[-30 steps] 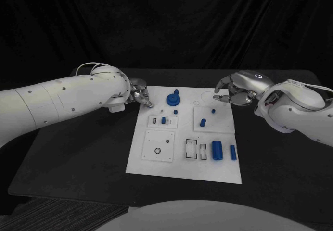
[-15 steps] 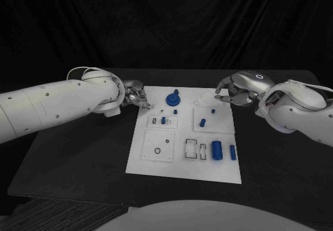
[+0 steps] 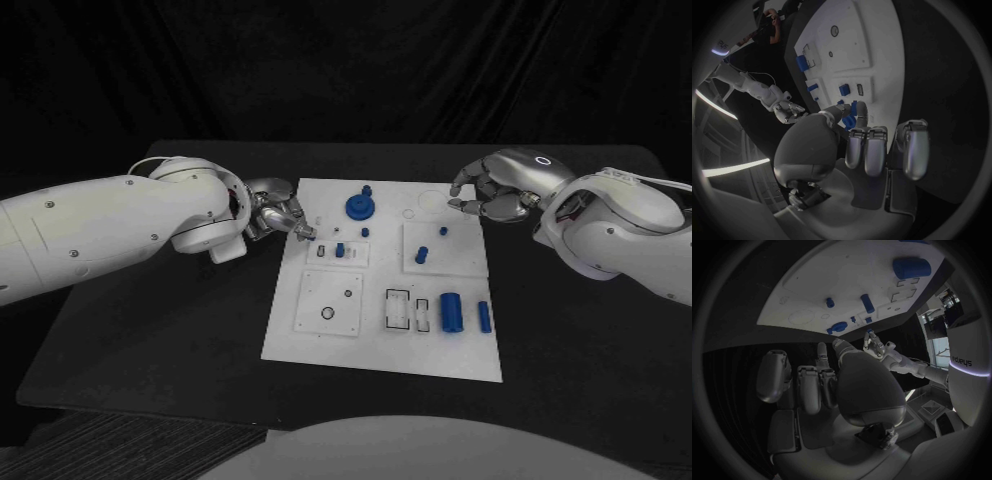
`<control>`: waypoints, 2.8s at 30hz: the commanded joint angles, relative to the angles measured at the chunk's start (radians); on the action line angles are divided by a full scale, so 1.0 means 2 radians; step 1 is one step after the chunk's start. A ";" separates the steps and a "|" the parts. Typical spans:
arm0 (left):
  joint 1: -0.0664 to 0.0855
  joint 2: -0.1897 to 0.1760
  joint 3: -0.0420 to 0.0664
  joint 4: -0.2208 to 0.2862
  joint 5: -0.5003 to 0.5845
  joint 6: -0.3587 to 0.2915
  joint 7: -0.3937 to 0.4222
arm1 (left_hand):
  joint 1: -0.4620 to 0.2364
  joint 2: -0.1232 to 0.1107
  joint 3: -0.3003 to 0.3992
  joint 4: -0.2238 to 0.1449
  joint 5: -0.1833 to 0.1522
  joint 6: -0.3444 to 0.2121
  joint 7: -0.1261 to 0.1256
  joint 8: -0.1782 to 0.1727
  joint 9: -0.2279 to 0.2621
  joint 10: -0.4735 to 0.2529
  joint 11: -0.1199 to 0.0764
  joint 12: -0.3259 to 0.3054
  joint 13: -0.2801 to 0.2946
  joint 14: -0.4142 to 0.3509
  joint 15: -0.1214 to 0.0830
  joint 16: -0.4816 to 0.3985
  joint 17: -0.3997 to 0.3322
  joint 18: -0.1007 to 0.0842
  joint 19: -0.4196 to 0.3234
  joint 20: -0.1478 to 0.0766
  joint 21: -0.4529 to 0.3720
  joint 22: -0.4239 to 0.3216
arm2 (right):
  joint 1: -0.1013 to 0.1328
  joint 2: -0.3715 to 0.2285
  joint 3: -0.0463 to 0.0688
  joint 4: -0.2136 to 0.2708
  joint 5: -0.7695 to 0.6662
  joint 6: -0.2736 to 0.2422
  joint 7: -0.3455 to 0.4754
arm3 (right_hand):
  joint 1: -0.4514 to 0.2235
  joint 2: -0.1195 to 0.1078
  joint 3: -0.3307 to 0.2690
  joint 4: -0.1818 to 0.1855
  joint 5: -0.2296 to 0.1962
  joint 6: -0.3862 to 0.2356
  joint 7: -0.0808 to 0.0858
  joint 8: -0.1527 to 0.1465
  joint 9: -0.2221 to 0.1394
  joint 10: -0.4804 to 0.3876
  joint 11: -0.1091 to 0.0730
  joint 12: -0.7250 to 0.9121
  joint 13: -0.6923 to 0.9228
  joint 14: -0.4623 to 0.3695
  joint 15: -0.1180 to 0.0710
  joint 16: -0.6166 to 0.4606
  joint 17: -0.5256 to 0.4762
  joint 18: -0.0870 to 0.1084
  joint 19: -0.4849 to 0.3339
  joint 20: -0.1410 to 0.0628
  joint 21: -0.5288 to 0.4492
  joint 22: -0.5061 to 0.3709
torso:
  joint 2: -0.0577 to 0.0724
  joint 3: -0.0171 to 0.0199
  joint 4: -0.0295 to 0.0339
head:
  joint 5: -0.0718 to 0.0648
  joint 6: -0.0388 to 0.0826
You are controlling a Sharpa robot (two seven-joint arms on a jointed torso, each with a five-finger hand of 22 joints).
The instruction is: Assemble the parts on the task board
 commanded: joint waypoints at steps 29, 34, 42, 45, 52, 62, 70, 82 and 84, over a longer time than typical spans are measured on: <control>-0.013 0.022 0.000 -0.010 0.007 0.015 -0.015 | -0.009 0.009 0.038 -0.031 -0.005 -0.004 0.001 -0.002 -0.001 0.051 -0.003 0.000 0.131 0.053 -0.003 0.001 0.132 0.009 0.002 -0.002 -0.008 0.106 | -0.003 0.002 0.000 0.001 -0.001 -0.002 -0.010 | 0.010 -0.001 0.006 -0.003 0.011 0.002 0.001 0.001 -0.001 0.052 -0.003 0.002 0.132 0.046 -0.003 -0.002 0.110 0.009 -0.003 -0.001 -0.004 0.083 | 0.000 0.0011 0.0005 | 0.001 0.000; -0.016 0.024 0.000 -0.012 0.007 0.018 -0.016 | -0.010 0.010 0.038 -0.031 -0.004 -0.005 0.001 -0.002 -0.001 0.051 -0.003 0.000 0.131 0.053 -0.003 0.001 0.132 0.009 0.001 -0.002 -0.009 0.105 | -0.004 0.002 0.000 0.001 -0.001 -0.003 -0.010 | 0.010 -0.001 0.006 -0.004 0.012 0.002 0.001 0.001 -0.001 0.052 -0.003 0.002 0.132 0.046 -0.003 -0.002 0.110 0.009 -0.003 -0.001 -0.004 0.083 | 0.000 0.0017 0.0008 | 0.001 0.000; -0.020 0.027 0.000 -0.018 0.003 0.018 -0.015 | -0.010 0.011 0.037 -0.030 -0.004 -0.005 0.001 -0.002 -0.001 0.051 -0.002 0.000 0.131 0.053 -0.003 0.001 0.132 0.009 0.001 -0.002 -0.009 0.105 | -0.004 0.002 0.000 0.001 -0.001 -0.003 -0.010 | 0.011 -0.001 0.007 -0.004 0.014 0.002 0.001 0.001 -0.001 0.052 -0.003 0.002 0.132 0.047 -0.003 -0.002 0.111 0.009 -0.003 -0.001 -0.004 0.083 | 0.000 0.0015 0.0004 | 0.001 0.000; -0.020 0.029 0.000 -0.020 -0.020 0.021 -0.012 | -0.011 0.011 0.037 -0.030 -0.004 -0.005 0.001 -0.002 -0.001 0.051 -0.002 0.000 0.131 0.053 -0.002 0.001 0.132 0.009 0.002 -0.002 -0.008 0.105 | -0.004 0.003 0.000 0.000 -0.001 -0.002 -0.010 | 0.011 -0.001 0.007 -0.005 0.014 0.002 0.001 0.001 -0.001 0.052 -0.003 0.002 0.132 0.047 -0.003 -0.002 0.111 0.009 -0.003 -0.001 -0.004 0.083 | 0.000 0.0013 0.0009 | 0.001 0.000; -0.021 0.033 0.000 -0.026 -0.039 0.025 -0.008 | -0.013 0.012 0.035 -0.029 -0.004 -0.004 0.001 -0.001 0.000 0.051 -0.002 0.000 0.131 0.053 -0.002 0.001 0.132 0.009 0.001 -0.002 -0.009 0.105 | -0.004 0.003 0.000 0.000 -0.001 -0.002 -0.010 | 0.012 -0.001 0.007 -0.005 0.015 0.002 0.001 0.001 -0.001 0.052 -0.003 0.002 0.132 0.046 -0.003 -0.002 0.110 0.009 -0.003 -0.001 -0.004 0.083 | 0.000 0.0015 0.0011 | 0.001 0.000; -0.022 0.035 0.000 -0.027 -0.044 0.021 -0.004 | -0.014 0.013 0.034 -0.028 -0.004 -0.003 0.001 0.000 0.000 0.051 -0.002 0.000 0.131 0.053 -0.002 0.001 0.132 0.009 0.002 -0.002 -0.008 0.105 | -0.005 0.004 0.000 -0.001 -0.001 -0.001 -0.011 | 0.013 -0.001 0.008 -0.006 0.017 0.002 0.001 0.001 -0.001 0.052 -0.003 0.002 0.132 0.046 -0.003 -0.002 0.110 0.009 -0.003 -0.001 -0.005 0.083 | 0.000 0.0011 0.0008 | 0.001 0.000; -0.023 0.036 0.000 -0.026 -0.044 0.024 -0.004 | -0.014 0.013 0.034 -0.028 -0.004 -0.003 0.001 0.000 0.000 0.051 -0.002 0.000 0.131 0.053 -0.002 0.001 0.132 0.009 0.002 -0.002 -0.008 0.106 | -0.005 0.004 0.000 -0.001 -0.001 0.000 -0.013 | 0.014 -0.001 0.009 -0.007 0.018 0.002 0.001 0.001 -0.001 0.052 -0.003 0.002 0.132 0.046 -0.003 -0.003 0.110 0.009 -0.003 -0.001 -0.005 0.083 | 0.000 0.0013 0.0011 | 0.001 0.000; -0.026 0.038 0.000 -0.022 -0.044 0.024 -0.005 | -0.014 0.014 0.033 -0.027 -0.004 -0.003 0.001 0.000 0.000 0.051 -0.002 0.000 0.131 0.053 -0.002 0.001 0.132 0.009 0.001 -0.002 -0.009 0.105 | -0.007 0.005 0.000 -0.002 -0.001 0.001 -0.015 | 0.017 0.001 0.012 -0.009 0.020 0.002 0.001 0.001 -0.001 0.052 -0.003 0.002 0.132 0.046 -0.003 -0.003 0.110 0.009 -0.003 -0.001 -0.005 0.083 | 0.000 0.0018 0.0014 | 0.002 0.000; -0.026 0.039 0.000 -0.023 -0.044 0.024 -0.005 | -0.014 0.014 0.033 -0.027 -0.004 -0.002 0.001 0.000 0.000 0.051 -0.002 0.000 0.131 0.053 -0.002 0.001 0.132 0.009 0.001 -0.002 -0.008 0.105 | -0.007 0.006 0.000 -0.003 -0.001 0.001 -0.015 | 0.017 0.001 0.012 -0.009 0.020 0.002 0.001 0.001 -0.001 0.052 -0.003 0.002 0.132 0.046 -0.003 -0.003 0.110 0.009 -0.003 -0.001 -0.005 0.083 | 0.000 0.0018 0.0012 | 0.003 0.000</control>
